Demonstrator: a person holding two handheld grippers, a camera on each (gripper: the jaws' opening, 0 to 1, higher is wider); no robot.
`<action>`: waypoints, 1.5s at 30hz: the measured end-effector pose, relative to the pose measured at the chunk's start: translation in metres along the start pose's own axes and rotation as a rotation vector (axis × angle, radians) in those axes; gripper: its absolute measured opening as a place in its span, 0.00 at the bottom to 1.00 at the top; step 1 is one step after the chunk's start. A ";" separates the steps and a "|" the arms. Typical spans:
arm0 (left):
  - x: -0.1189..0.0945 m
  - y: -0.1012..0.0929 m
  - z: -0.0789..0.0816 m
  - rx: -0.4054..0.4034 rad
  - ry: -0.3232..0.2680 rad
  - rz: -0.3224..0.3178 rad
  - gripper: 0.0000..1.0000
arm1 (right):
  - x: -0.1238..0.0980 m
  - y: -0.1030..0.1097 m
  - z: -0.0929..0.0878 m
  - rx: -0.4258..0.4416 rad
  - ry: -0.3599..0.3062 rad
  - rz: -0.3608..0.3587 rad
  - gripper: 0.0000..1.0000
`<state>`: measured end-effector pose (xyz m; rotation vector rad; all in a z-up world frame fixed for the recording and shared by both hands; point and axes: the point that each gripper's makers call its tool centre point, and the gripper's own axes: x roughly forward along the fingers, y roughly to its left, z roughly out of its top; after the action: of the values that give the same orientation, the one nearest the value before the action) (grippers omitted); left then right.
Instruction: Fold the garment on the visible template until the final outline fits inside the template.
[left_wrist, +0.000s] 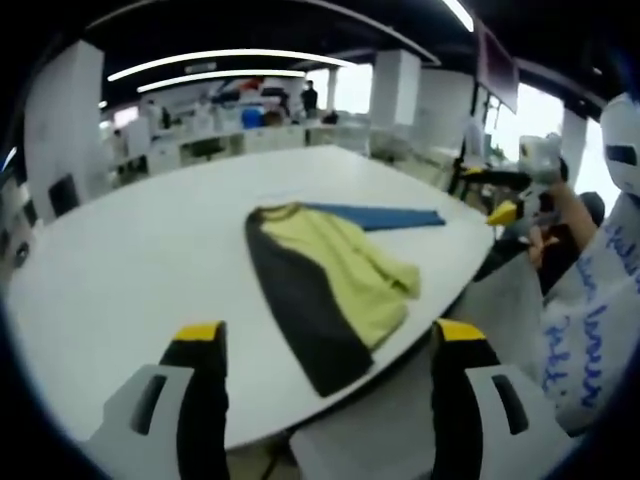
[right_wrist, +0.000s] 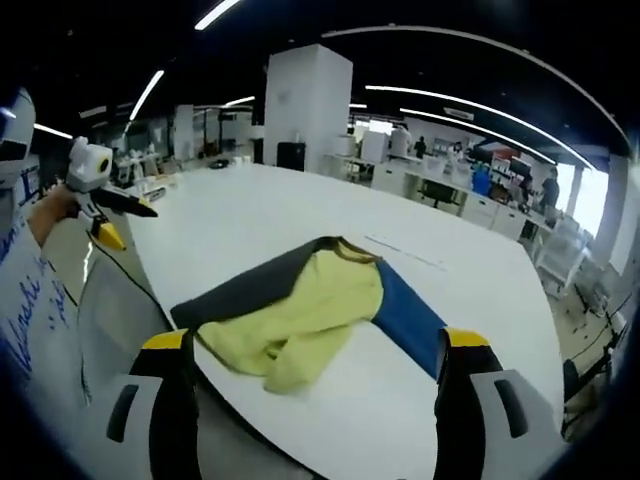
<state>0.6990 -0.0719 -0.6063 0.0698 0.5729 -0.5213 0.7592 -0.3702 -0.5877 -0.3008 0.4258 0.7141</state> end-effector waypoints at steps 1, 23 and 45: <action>0.000 0.000 -0.001 0.001 0.005 0.001 0.79 | -0.001 -0.001 -0.003 -0.005 0.012 -0.009 1.00; 0.023 -0.004 -0.041 0.071 0.161 -0.041 0.35 | 0.000 0.004 -0.009 0.000 0.019 -0.008 1.00; 0.060 -0.005 -0.070 0.057 0.273 -0.087 0.08 | -0.002 0.002 -0.019 0.019 0.025 -0.019 1.00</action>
<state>0.7041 -0.0889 -0.6971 0.1722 0.8306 -0.6174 0.7508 -0.3773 -0.6036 -0.2958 0.4530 0.6879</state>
